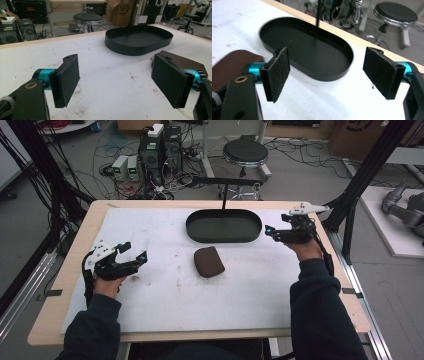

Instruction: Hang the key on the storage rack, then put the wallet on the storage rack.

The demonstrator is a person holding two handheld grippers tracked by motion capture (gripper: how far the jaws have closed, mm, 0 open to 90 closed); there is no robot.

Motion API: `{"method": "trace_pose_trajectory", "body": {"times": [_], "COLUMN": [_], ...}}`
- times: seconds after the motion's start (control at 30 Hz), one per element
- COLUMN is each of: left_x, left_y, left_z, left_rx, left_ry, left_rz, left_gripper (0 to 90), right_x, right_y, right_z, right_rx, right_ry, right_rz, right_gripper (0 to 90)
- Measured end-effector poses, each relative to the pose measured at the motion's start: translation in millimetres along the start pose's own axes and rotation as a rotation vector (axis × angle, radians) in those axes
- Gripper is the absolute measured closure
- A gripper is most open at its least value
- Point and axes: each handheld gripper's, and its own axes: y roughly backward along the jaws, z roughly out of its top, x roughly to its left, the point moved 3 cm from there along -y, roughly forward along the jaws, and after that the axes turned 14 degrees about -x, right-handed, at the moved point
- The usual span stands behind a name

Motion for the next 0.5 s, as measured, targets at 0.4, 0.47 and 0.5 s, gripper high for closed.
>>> {"method": "trace_pose_trajectory", "body": {"times": [0.4,0.47,0.5], "left_x": [-2.8,-1.5,-1.2], "left_y": [-1.5,-2.4,-2.6], "left_z": [-0.1,-0.5,-0.6], "left_rx": [0.003,0.003,0.000], "left_ry": [-0.001,0.002,0.003], "left_rz": [-0.002,0.000,-0.001], "left_gripper": [22.6,22.6,22.6], "right_x": [32.2,41.6,46.6], "right_y": [-10.1,-15.7,-18.8], "right_z": [-47.1,-49.6,-50.2], "right_rx": [0.027,0.042,0.049], "right_ry": [-0.082,-0.072,-0.072], "right_rz": [0.016,0.037,0.050], "right_gripper": [21.0,21.0,21.0]}}
